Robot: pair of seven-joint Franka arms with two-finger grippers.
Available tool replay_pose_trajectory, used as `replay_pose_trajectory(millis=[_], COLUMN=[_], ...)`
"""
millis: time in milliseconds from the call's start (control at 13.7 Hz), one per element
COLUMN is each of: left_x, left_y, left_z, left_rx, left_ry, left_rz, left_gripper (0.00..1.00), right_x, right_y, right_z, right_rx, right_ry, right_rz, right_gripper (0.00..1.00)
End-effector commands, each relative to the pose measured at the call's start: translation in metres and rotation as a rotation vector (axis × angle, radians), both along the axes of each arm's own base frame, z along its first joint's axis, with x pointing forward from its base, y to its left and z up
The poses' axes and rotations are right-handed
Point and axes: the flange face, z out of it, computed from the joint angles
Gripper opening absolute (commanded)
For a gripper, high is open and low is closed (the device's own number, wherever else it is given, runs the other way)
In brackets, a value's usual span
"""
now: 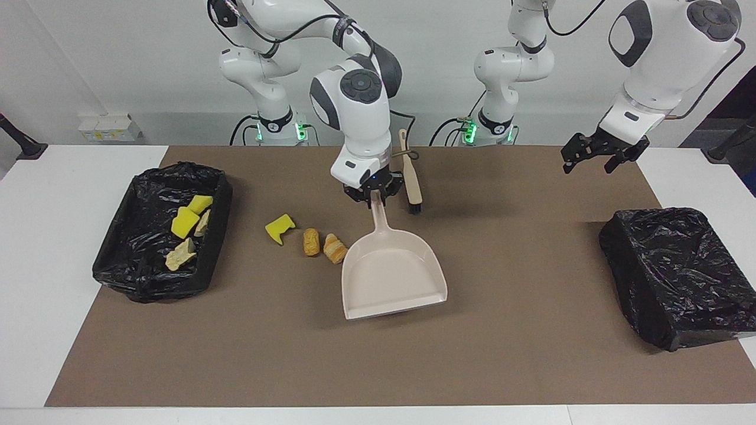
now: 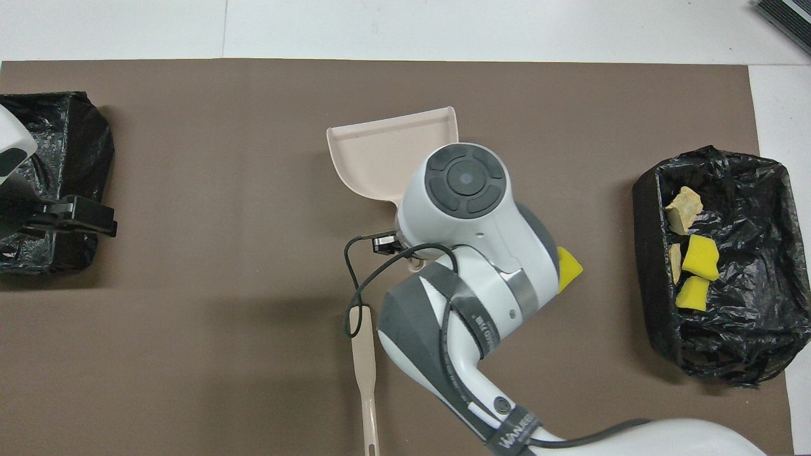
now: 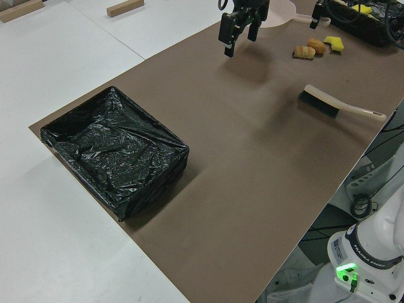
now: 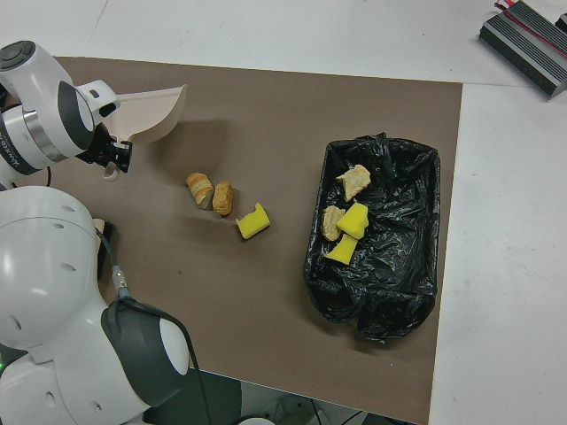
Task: Sweep and dump trash in bin
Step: 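Bring the empty dustpan back over the table with the right gripper, then set the dustpan down near the brush and release it with the right gripper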
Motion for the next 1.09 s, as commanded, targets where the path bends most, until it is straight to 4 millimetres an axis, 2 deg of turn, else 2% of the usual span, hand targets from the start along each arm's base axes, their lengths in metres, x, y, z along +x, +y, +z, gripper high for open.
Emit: replay_pose_trajectory(millis=[0, 146, 583, 656, 729, 802, 875, 1021], left_x=[-0.005, -0.005, -0.005, -0.005, -0.005, -0.006, -0.005, -0.003], left_y=[0.001, 0.001, 0.000, 0.000, 0.000, 0.000, 0.000, -0.004], left_z=[-0.002, -0.002, -0.006, -0.008, -0.008, -0.012, -0.015, -0.019], left_rx=[0.012, 0.012, 0.012, 0.012, 0.013, 0.013, 0.012, 0.011], left_ry=[0.015, 0.015, 0.018, 0.021, 0.021, 0.028, 0.025, 0.006], left_rz=[-0.014, -0.014, -0.019, -0.020, -0.019, -0.011, -0.009, -0.012], left_gripper=[1.00, 1.00, 1.00, 1.00, 1.00, 1.00, 1.00, 1.00], right_x=[-0.005, -0.003, -0.003, -0.003, -0.003, -0.008, -0.011, -0.009], right_y=[0.038, 0.053, 0.060, 0.060, 0.060, 0.065, 0.067, 0.053], right_z=[-0.032, -0.056, -0.090, -0.090, -0.090, -0.088, -0.082, -0.052], right_rx=[0.051, 0.067, 0.069, 0.071, 0.062, 0.048, 0.047, 0.040], right_ry=[0.002, -0.009, 0.034, 0.032, 0.025, 0.024, 0.017, 0.009], right_rz=[-0.054, -0.082, -0.176, -0.180, -0.171, -0.155, -0.152, -0.158], right_gripper=[0.00, 0.00, 0.00, 0.11, 0.78, 1.00, 1.00, 1.00])
